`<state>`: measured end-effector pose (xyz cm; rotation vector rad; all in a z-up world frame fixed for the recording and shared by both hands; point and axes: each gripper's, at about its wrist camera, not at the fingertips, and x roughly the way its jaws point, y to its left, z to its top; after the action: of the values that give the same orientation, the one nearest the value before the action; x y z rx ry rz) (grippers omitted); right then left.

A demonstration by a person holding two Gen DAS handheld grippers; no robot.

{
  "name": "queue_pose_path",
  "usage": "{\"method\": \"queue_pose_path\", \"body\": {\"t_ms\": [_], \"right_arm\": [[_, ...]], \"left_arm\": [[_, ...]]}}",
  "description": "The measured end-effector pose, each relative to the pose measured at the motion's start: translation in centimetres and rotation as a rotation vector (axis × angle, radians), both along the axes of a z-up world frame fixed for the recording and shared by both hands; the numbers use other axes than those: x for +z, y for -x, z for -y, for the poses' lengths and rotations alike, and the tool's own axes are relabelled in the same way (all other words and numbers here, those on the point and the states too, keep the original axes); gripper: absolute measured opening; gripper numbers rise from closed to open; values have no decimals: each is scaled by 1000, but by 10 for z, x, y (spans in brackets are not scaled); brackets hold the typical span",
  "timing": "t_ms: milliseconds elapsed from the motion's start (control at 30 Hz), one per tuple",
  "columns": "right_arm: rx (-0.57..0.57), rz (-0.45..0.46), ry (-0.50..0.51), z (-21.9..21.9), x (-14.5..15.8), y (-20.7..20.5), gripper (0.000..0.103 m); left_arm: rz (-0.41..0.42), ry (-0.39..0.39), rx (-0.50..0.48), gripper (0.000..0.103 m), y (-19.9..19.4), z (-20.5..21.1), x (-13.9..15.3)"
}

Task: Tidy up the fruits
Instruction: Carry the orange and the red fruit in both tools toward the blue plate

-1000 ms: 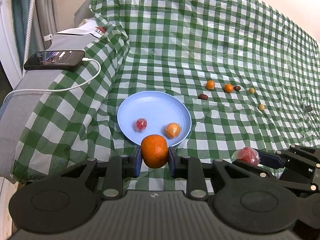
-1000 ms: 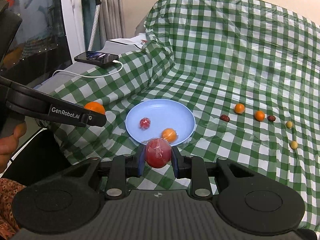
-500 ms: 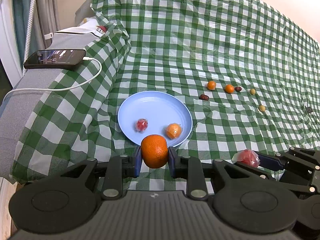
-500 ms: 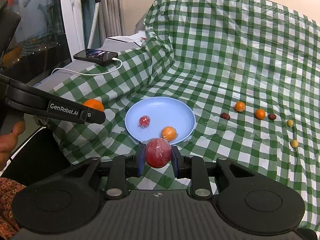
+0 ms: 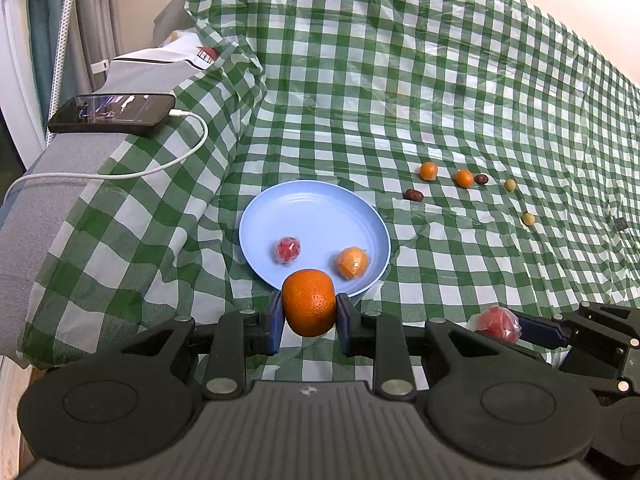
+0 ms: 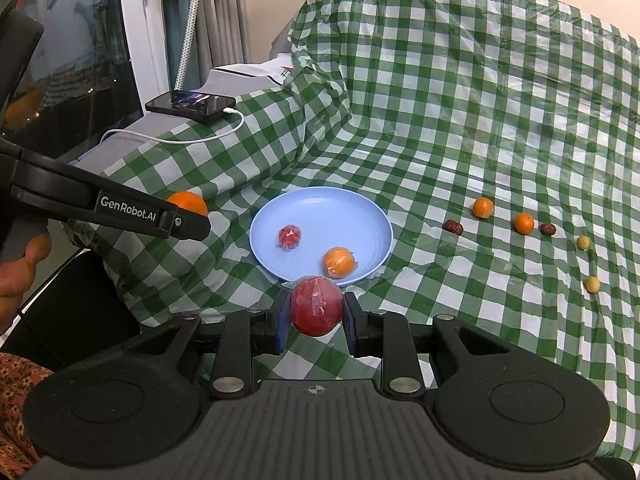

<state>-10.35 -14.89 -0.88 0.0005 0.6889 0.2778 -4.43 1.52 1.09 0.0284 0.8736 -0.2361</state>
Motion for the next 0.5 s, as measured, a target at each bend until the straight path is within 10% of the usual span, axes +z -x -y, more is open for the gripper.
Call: {"method": "queue_pose_path", "body": {"t_ms": [500], "right_arm": [[-13, -25, -2, 5, -6, -24, 28]], "left_arm": [[-10, 1, 11, 29, -30, -2, -1]]}}
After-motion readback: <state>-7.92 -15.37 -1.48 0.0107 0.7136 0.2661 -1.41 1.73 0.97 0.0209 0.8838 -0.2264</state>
